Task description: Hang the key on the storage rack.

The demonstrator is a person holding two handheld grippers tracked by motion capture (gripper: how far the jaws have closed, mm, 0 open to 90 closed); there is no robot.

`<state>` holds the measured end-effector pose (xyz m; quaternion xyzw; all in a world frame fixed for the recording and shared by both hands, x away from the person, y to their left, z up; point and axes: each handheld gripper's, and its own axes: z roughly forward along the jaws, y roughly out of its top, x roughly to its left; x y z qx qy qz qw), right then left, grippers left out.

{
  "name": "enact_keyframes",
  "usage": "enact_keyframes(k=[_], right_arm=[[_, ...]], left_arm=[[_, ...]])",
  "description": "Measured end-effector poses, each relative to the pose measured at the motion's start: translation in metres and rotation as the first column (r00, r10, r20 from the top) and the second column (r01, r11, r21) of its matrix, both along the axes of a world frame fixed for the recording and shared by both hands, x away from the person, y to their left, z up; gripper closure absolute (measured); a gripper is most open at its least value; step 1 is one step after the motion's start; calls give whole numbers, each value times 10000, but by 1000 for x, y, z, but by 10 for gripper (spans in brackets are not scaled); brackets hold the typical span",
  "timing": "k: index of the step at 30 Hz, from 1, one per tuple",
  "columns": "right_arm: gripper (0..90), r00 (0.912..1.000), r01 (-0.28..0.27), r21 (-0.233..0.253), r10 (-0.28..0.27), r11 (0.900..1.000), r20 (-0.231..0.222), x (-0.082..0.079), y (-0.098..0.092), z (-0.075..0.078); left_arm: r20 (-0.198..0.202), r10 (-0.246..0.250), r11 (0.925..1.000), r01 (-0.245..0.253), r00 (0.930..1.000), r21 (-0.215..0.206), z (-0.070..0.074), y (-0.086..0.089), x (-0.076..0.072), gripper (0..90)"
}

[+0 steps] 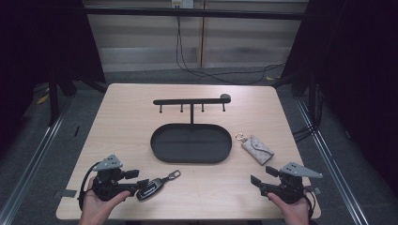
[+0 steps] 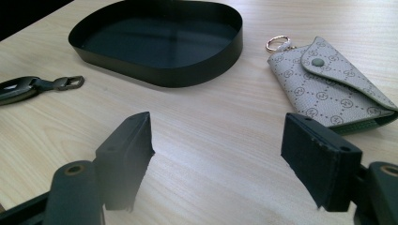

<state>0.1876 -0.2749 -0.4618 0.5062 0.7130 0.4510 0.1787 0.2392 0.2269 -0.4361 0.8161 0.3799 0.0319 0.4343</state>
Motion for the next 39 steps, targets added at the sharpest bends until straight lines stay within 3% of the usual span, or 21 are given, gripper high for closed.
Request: enact_keyframes(k=[6, 7, 9, 13, 14, 17, 18, 21, 22, 26, 28, 29, 31, 35, 39], right_arm=[[256, 10000, -23, 34, 23, 10000, -27, 1, 1, -1], [256, 10000, -36, 22, 36, 10000, -32, 1, 1, -1], [256, 10000, -20, 25, 20, 10000, -24, 1, 1, -1], [257, 10000, -18, -4, 18, 10000, -18, 1, 1, -1], [257, 10000, -22, -71, 22, 10000, -33, 1, 1, -1], [257, 10000, -18, -139, 17, 9999, -66, 1, 2, -1], [256, 10000, -42, -173, 41, 9998, -67, 1, 2, -1], [254, 9999, -78, -174, 77, 9998, -85, 1, 2, -2], [254, 9999, -67, -169, 65, 9998, -89, 2, 2, -2], [252, 9999, -60, -209, 58, 9998, -125, 2, 3, -2], [252, 9999, -71, -201, 68, 9998, -148, 2, 3, -2], [252, 9999, -71, -201, 68, 9998, -148, 2, 3, -2], [252, 9999, -77, -182, 74, 9998, -151, 2, 3, -2], [249, 9998, -68, -216, 65, 9997, -174, 3, 3, -2], [246, 9997, -104, -243, 99, 9997, -238, 4, 4, -3]], left_arm=[[84, -439, 9989, 438, 9990, 176, 9, -6, 2, 447], [181, -275, 9981, 265, 9995, 562, 13, -9, 3, 471], [171, -526, 9956, 511, 9985, 783, 16, -14, 5, 528], [167, -620, 9925, 599, 9979, 1061, 19, -20, 7, 508], [51, -775, 9886, 762, 9970, 1299, 21, -24, 9, 496], [-212, -926, 9852, 947, 9955, 1429, 20, -27, 12, 479], [-218, -1043, 9774, 1066, 9943, 1827, 19, -32, 13, 457], [-509, -1212, 9741, 1287, 9913, 1860, 17, -35, 15, 430], [-676, -1365, 9670, 1478, 9883, 2076, 17, -40, 17, 428], [-832, -1523, 9594, 1676, 9848, 2269, 20, -46, 21, 421], [-1013, -1688, 9507, 1891, 9804, 2459, 25, -53, 24, 431], [-1013, -1688, 9507, 1891, 9804, 2459, 25, -53, 24, 435], [-984, -1743, 9397, 1953, 9798, 2806, 25, -58, 26, 454], [-1026, -1813, 9335, 2040, 9781, 2949, 24, -62, 26, 494], [-1297, -1968, 9157, 2294, 9718, 3300, 22, -68, 28, 516]])
